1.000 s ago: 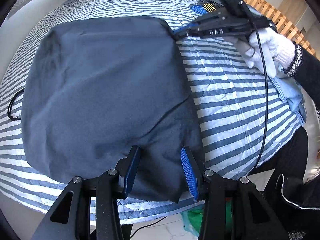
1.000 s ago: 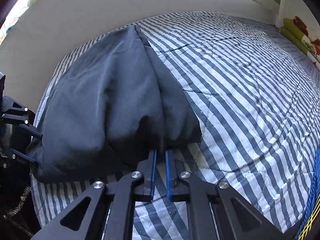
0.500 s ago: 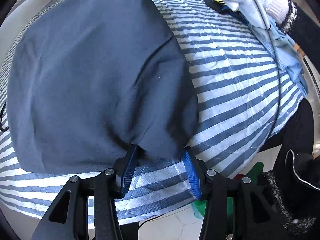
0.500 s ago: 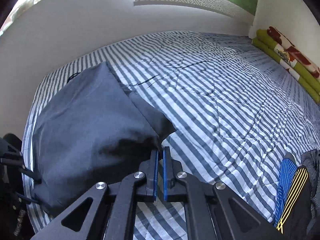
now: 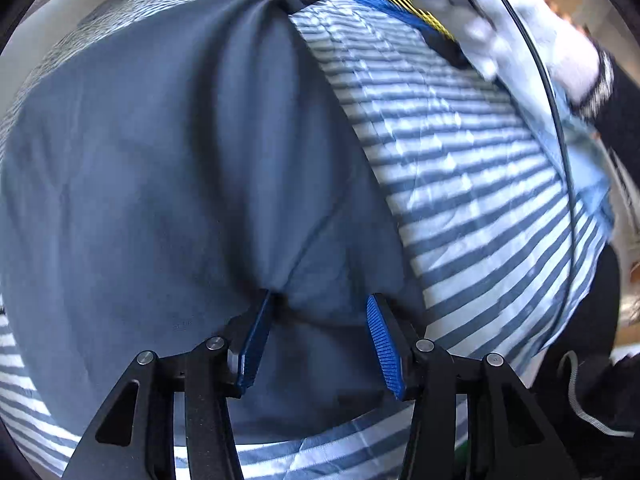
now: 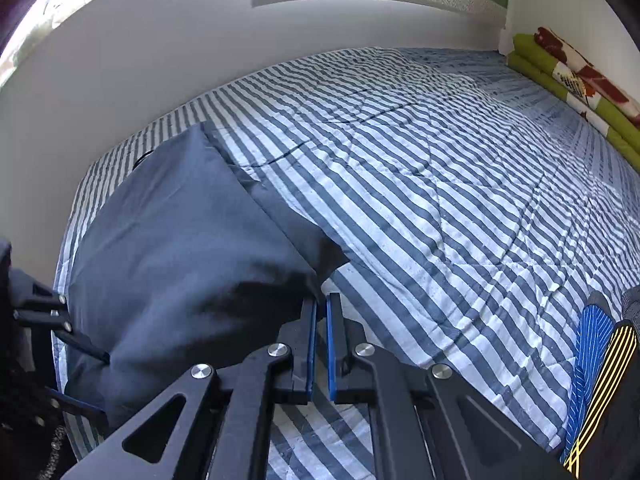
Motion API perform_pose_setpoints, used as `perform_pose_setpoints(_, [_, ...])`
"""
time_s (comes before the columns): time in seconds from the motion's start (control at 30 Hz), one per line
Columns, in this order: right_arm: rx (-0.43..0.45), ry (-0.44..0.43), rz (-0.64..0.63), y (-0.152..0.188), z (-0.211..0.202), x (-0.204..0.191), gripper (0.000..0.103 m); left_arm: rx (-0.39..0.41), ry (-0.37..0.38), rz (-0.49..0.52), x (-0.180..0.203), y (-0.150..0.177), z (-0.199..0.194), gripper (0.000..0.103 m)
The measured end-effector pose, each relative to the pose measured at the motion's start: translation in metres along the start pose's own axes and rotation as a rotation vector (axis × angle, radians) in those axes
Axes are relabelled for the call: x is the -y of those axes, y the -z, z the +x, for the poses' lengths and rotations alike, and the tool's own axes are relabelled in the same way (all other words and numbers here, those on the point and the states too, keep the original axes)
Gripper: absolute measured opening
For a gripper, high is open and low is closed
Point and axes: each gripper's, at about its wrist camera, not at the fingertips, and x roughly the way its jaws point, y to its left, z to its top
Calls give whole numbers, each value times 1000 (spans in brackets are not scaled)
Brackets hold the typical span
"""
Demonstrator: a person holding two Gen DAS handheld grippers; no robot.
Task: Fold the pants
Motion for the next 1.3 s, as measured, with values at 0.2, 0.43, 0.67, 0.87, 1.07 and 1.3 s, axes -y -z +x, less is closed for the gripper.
perform_pose_setpoints(0.2, [66, 95, 269, 13, -15, 51, 6, 77, 11, -39, -9, 1, -39, 55])
perform_pose_setpoints(0.43, [84, -94, 185, 23, -31, -3, 14, 177, -79, -195, -71, -3, -80, 55])
perform_pose_setpoints(0.67, [-18, -37, 244, 13, 30, -21, 18, 168, -229, -366, -163, -3, -69, 54])
perform_pose_setpoints(0.87, [40, -40, 334, 37, -17, -26, 18, 295, -229, -372, -170, -9, -112, 55])
perform_pose_setpoints(1.07, [-61, -129, 254, 84, -29, -103, 18, 183, -214, -311, -174, -48, -60, 55])
perform_pose_setpoints(1.3, [-116, -80, 379, 103, -28, -99, 30, 235, -144, -486, -219, -45, -73, 65])
